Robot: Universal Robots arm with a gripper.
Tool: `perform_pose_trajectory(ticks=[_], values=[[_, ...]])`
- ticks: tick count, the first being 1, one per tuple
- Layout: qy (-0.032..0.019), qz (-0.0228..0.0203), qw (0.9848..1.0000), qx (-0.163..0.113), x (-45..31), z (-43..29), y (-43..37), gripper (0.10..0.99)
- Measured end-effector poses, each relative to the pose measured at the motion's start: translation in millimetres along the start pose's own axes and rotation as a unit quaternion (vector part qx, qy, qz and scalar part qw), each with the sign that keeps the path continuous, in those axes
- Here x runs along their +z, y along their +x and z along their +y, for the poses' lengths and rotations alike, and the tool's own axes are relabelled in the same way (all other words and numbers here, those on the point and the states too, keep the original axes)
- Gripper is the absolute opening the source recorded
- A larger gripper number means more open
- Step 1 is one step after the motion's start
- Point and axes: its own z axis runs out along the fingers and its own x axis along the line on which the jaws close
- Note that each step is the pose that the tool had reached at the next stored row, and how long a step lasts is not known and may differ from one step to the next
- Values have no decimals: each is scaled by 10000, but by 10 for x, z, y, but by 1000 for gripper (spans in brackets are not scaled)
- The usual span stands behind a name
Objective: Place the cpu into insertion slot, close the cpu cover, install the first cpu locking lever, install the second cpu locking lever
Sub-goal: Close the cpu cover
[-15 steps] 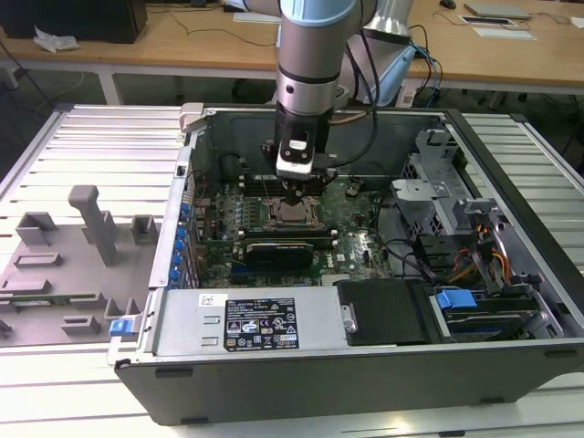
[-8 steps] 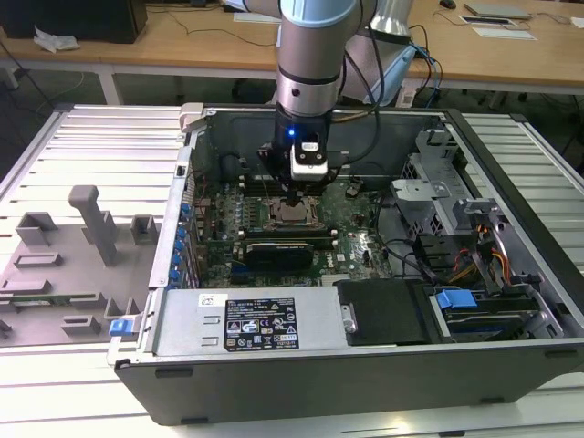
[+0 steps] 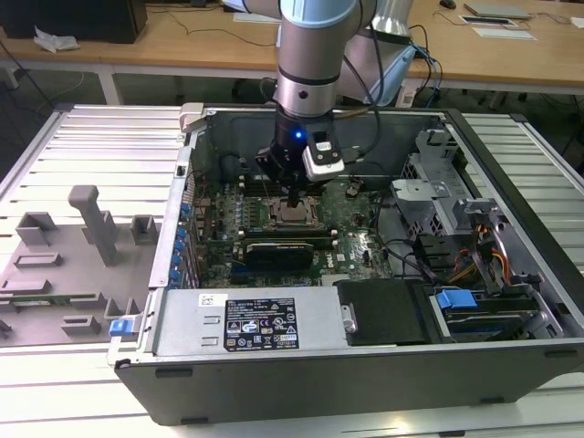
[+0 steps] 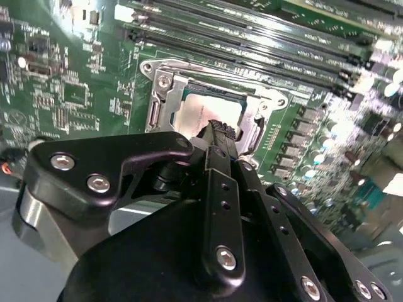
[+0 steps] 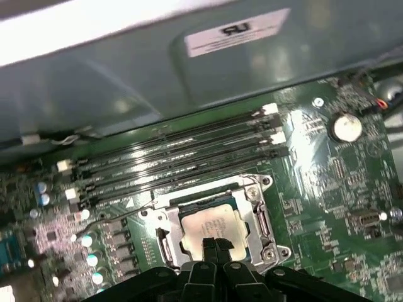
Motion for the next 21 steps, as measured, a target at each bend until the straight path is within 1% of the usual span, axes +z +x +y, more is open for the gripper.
perform_pose_trajectory(ticks=[2, 3, 4, 5, 6, 7, 8, 9, 10, 11, 13, 15, 21], values=[[5, -2, 9996, -288, 4, 0, 0, 106], [7, -2, 9993, -367, 5, 0, 0, 106], [10, -3, 9986, -525, 9, 0, 0, 106], [13, -6, 9975, -701, 13, 0, 0, 106], [15, -15, 9970, -780, 15, 0, 1, 106], [17, -32, 9966, -822, 17, 0, 1, 106], [19, -68, 9962, -868, 19, 0, 0, 106], [19, -92, 9959, -900, 21, 0, 0, 106], [22, -123, 9953, -965, 24, 0, 0, 106], [24, -142, 9947, -1019, 27, 0, -1, 106], [23, -167, 9935, -1123, 35, 0, -1, 106], [23, -177, 9926, -1199, 39, -1, 5, 106], [22, -182, 9918, -1262, 54, -24, 102, 106]])
